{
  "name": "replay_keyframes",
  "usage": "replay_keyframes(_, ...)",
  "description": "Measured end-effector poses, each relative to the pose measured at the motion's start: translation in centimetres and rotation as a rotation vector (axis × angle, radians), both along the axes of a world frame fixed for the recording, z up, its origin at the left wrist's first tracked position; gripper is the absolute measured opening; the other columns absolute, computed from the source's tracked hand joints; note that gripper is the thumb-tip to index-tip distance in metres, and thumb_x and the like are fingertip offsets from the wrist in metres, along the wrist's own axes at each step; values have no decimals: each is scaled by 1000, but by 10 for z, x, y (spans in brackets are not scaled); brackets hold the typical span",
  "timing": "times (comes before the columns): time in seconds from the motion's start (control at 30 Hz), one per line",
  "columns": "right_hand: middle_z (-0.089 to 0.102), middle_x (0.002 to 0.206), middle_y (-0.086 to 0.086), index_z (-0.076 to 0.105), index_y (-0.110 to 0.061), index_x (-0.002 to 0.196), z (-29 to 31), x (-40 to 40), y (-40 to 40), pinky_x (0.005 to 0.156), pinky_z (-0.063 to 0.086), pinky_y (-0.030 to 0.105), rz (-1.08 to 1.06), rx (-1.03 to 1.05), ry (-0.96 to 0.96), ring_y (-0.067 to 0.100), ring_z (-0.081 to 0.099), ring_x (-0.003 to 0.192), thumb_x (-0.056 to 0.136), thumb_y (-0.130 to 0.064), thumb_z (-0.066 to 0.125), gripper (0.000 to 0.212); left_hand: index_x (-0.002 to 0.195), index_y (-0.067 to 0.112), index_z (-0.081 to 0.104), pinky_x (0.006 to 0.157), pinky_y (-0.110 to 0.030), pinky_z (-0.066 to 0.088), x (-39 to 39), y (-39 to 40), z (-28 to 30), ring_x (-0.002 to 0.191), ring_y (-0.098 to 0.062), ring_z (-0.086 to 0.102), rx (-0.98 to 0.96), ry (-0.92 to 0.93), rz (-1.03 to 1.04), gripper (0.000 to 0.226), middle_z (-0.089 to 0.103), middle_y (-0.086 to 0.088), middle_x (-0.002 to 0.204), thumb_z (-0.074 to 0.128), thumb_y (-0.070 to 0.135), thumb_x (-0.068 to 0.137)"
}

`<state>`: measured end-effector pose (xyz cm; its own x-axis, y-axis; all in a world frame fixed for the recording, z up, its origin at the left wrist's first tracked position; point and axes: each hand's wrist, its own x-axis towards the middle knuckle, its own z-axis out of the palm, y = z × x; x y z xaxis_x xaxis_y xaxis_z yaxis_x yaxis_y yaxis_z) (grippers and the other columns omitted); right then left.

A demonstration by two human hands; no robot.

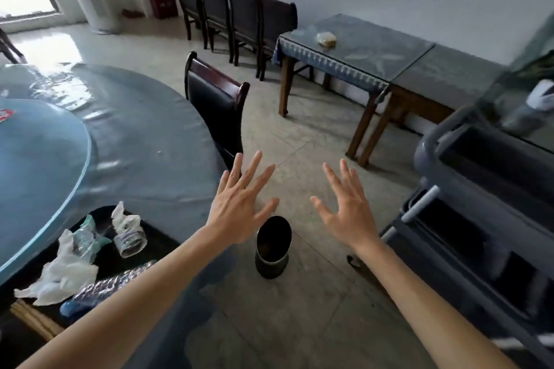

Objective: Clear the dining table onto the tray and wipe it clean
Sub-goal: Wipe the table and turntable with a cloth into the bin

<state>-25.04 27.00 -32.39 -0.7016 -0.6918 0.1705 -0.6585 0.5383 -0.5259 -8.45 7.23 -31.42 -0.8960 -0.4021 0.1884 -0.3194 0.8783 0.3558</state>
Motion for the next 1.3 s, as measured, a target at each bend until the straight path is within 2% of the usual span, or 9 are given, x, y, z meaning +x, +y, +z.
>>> replay_keyframes(0.17, -5, 174, -5, 13, -45, 163, 2, -51, 103, 127, 11, 48, -64, -36, 32, 18, -12, 159, 99, -56, 55, 77, 159, 46, 7, 122, -48, -5, -77, 85, 6, 152, -19, -28, 13, 16, -133, 72, -17, 16, 167, 23, 73, 94)
replay_keyframes(0.33, -5, 173, -4, 10, -46, 162, 3, -101, 219, 127, 11, 43, -151, -25, 87, 14, -16, 156, 100, -57, 52, 76, 159, 45, 8, 124, -51, 0, -159, 185, 7, 152, -21, -26, -28, 14, -264, 72, -17, 13, 168, 25, 72, 94)
replay_keyframes(0.53, -7, 174, -7, 7, -46, 163, 0, -138, 351, 124, 10, 38, -339, 16, 96, 17, -11, 159, 102, -55, 50, 75, 158, 47, 1, 122, -44, -9, -239, 307, 9, 149, -19, -33, -37, -19, -431, 69, -24, 15, 165, 28, 67, 99)
replay_keyframes(0.73, -1, 174, -3, 11, -42, 163, -3, -158, 461, 126, 11, 41, -581, -2, 115, 18, -7, 160, 102, -52, 54, 75, 159, 45, 4, 121, -45, -6, -317, 403, 2, 152, -22, -26, -95, 3, -655, 69, -18, 12, 167, 30, 66, 99)
replay_keyframes(0.93, 3, 174, -2, 15, -41, 163, -16, -170, 559, 124, 14, 40, -789, -13, 91, 20, -6, 160, 102, -48, 57, 75, 159, 44, -1, 121, -44, -9, -385, 506, -3, 150, -21, -31, -72, -42, -897, 72, -22, 14, 166, 24, 69, 96)
replay_keyframes(1.0, 4, 173, -1, 15, -42, 162, -21, -172, 591, 122, 14, 38, -866, -6, 72, 22, -4, 160, 102, -46, 58, 74, 160, 43, 1, 123, -47, -7, -404, 541, -9, 151, -23, -29, -68, -57, -991, 72, -20, 12, 167, 26, 65, 96)
replay_keyframes(1.07, 5, 173, -1, 15, -42, 161, -26, -176, 623, 121, 15, 38, -946, -2, 44, 23, -2, 160, 102, -42, 60, 74, 160, 42, 2, 124, -49, -5, -423, 577, -17, 152, -24, -28, -53, -65, -1088, 71, -17, 12, 168, 38, 54, 100)
replay_keyframes(1.2, 12, 172, 4, 24, -36, 162, -39, -187, 681, 126, 21, 51, -1128, -27, -65, 30, 7, 159, 100, -29, 64, 74, 160, 39, -4, 126, -51, -2, -457, 647, -33, 154, -22, -22, -37, -98, -1242, 79, -10, 14, 168, 49, 42, 101)
replay_keyframes(1.3, 9, 173, 1, 22, -38, 162, -48, -193, 711, 124, 22, 49, -1213, -34, -186, 23, 6, 159, 102, -32, 59, 70, 160, 38, -2, 126, -52, -3, -476, 686, -50, 155, -21, -17, -14, -130, -1325, 77, 4, 13, 169, 48, 37, 101)
